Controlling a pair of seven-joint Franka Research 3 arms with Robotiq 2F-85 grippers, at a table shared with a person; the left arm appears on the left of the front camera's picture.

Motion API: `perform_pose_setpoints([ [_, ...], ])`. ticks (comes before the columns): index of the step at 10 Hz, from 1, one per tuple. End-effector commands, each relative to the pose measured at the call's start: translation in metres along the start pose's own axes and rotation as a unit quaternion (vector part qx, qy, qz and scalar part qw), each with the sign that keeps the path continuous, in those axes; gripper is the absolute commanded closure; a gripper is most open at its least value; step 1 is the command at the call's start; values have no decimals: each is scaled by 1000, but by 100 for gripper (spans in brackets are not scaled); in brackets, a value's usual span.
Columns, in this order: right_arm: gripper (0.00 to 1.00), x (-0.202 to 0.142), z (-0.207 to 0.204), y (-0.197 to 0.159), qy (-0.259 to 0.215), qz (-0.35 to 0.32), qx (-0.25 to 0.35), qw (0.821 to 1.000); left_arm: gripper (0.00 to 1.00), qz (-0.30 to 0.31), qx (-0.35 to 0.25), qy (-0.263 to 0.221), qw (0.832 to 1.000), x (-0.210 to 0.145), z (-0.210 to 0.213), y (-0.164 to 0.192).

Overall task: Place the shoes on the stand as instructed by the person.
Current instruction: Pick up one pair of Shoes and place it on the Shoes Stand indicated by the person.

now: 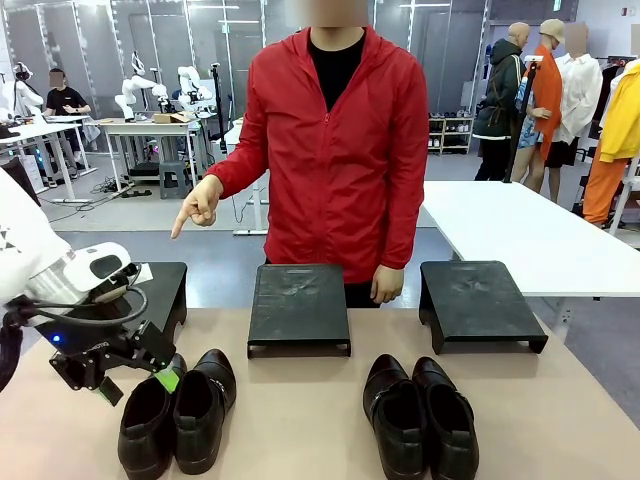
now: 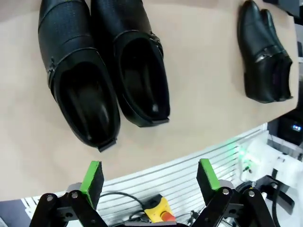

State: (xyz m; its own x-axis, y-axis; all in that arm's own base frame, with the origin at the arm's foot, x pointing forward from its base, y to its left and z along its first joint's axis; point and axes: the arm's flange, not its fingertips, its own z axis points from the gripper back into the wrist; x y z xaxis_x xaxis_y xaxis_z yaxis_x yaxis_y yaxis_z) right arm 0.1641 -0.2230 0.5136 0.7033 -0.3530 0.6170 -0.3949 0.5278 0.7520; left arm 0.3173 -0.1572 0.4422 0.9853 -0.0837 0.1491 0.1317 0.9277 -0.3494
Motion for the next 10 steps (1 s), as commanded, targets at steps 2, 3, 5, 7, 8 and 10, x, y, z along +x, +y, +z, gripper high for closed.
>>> perform_pose_setpoints([
  [2, 0, 1, 1, 1, -5, 10, 5, 1000, 0, -27, 21, -19, 999, 27, -15, 7],
  [3, 0, 1, 1, 1, -5, 10, 5, 1000, 0, -27, 25, -27, 999, 32, -20, 8],
  [5, 0, 1, 1, 1, -5, 10, 5, 1000, 0, -24, 30, -31, 999, 37, -34, 7],
  [7, 0, 1, 1, 1, -5, 10, 5, 1000, 0, -21, 35, -49, 998, 39, -47, 6],
  [8, 0, 1, 1, 1, -5, 10, 5, 1000, 0, -15, 43, -70, 997, 40, -53, 8],
  [10, 0, 1, 1, 1, -5, 10, 5, 1000, 0, -10, 54, -78, 995, 43, -71, 12],
])
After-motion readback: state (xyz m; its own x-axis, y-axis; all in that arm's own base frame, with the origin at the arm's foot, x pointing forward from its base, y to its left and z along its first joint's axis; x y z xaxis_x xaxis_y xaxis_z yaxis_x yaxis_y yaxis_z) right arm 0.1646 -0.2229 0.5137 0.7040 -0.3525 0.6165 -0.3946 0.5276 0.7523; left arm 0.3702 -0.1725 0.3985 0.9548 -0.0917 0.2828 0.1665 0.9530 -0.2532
